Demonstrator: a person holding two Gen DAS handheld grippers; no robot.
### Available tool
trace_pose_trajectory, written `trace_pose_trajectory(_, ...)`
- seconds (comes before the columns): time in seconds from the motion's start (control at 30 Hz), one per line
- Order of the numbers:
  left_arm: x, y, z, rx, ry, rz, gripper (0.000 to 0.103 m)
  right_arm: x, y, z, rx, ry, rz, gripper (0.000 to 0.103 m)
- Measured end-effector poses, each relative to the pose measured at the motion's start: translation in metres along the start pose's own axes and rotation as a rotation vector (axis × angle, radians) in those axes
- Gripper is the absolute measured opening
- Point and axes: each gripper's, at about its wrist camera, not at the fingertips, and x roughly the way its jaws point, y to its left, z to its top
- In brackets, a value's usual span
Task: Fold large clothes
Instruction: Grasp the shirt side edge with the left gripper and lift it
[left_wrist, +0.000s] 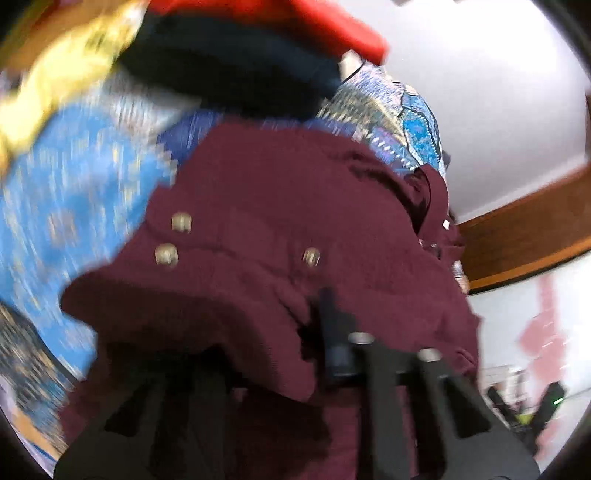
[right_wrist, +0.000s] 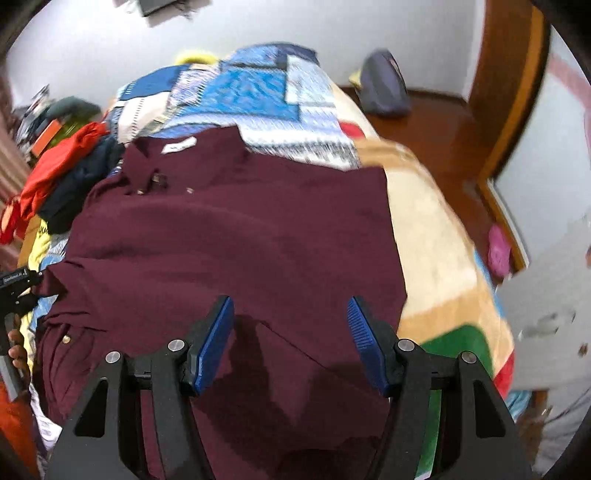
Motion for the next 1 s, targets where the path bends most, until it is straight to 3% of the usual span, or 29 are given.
trace_pose_trajectory(0.1, -0.027, -0.026, 0.008, 0.148, -0.139, 0.067, 0.008, 0.014, -0.006, -0.005, 0.038, 0.044, 0.018, 0.06)
trace_pose_trajectory(0.17, -0.05, -0.042, 0.013, 0.233, -0.23, 0.069, 0.008, 0.02, -0.006, -0.009, 0.039, 0.067, 0.022, 0.06)
trace_pose_trajectory(0.3, -0.067, -0.05, 0.019, 0.332, -0.29, 0.096, 0.008, 0.031, -0.009, -0.017, 0.048, 0.09, 0.034, 0.061)
trace_pose_trajectory(0.4, -0.055, -0.043, 0.012, 0.378, -0.246, 0.158, 0.012, 0.032, -0.01, -0.021, 0.055, 0.083, 0.021, 0.067)
trace_pose_trajectory(0.57, -0.007, -0.01, -0.012, 0.414, -0.089, 0.246, 0.024, 0.033, -0.016, -0.025, 0.071, 0.078, 0.024, 0.071)
trace_pose_trajectory(0.67, 0.008, 0.01, -0.021, 0.385, -0.007, 0.212, 0.03, 0.033, -0.017, -0.025, 0.073, 0.078, 0.023, 0.071)
trace_pose_trajectory(0.83, -0.001, 0.021, -0.029, 0.369, 0.026, 0.155, 0.036, 0.027, -0.018, -0.022, 0.061, 0.063, 0.012, 0.071)
trace_pose_trajectory(0.87, -0.003, 0.021, -0.03, 0.369, 0.033, 0.156, 0.04, 0.023, -0.018, -0.02, 0.048, 0.05, 0.002, 0.071)
trace_pose_trajectory(0.9, -0.007, 0.024, -0.03, 0.37, 0.036, 0.183, 0.057, 0.021, -0.018, -0.019, 0.038, 0.041, -0.005, 0.071)
trace_pose_trajectory(0.93, -0.011, 0.025, -0.033, 0.372, 0.027, 0.204, 0.065, 0.017, -0.018, -0.017, 0.022, 0.026, -0.017, 0.071)
trace_pose_trajectory(1.0, -0.024, 0.031, -0.033, 0.391, 0.004, 0.228, 0.065, 0.01, -0.018, -0.012, -0.007, -0.007, -0.043, 0.071)
